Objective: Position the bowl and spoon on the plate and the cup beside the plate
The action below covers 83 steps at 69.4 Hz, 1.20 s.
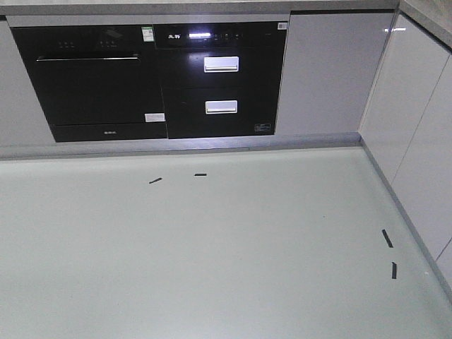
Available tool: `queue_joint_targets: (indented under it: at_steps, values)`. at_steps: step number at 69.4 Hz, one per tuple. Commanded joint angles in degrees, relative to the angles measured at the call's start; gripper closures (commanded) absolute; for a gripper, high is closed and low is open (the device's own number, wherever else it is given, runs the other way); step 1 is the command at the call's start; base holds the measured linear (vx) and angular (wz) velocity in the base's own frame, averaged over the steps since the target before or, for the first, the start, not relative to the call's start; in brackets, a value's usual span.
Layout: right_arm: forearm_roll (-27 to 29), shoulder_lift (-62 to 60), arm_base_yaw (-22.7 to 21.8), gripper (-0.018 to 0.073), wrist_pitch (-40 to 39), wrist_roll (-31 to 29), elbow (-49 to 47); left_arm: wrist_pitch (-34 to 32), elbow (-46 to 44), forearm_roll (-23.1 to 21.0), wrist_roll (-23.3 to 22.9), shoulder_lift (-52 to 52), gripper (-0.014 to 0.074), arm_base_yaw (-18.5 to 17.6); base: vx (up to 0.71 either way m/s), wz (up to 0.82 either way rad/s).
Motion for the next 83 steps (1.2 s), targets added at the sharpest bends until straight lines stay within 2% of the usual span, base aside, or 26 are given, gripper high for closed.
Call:
queue_joint_targets:
  at_steps: [1,61,83]
  values:
    - [-0.4,-0.5,-0.3,0.0570,-4.0,-0.1,0.3,-4.2,-0.4,-0.2,-0.5,-0.9,0.0603,0.2,0.01,0.00]
    - [-0.4,-0.5,-0.3,0.0570,-4.1,-0.1,0.3,-4.2,-0.4,-0.2,-0.5,-0.9,0.0603,0.2,0.10,-0.04]
    - [-0.4,-0.5,-0.3,0.0570,-4.1,-0.1,0.3,-4.1,-0.4,-0.2,-0.5,-0.9,0.0603,0.0,0.16,0.14]
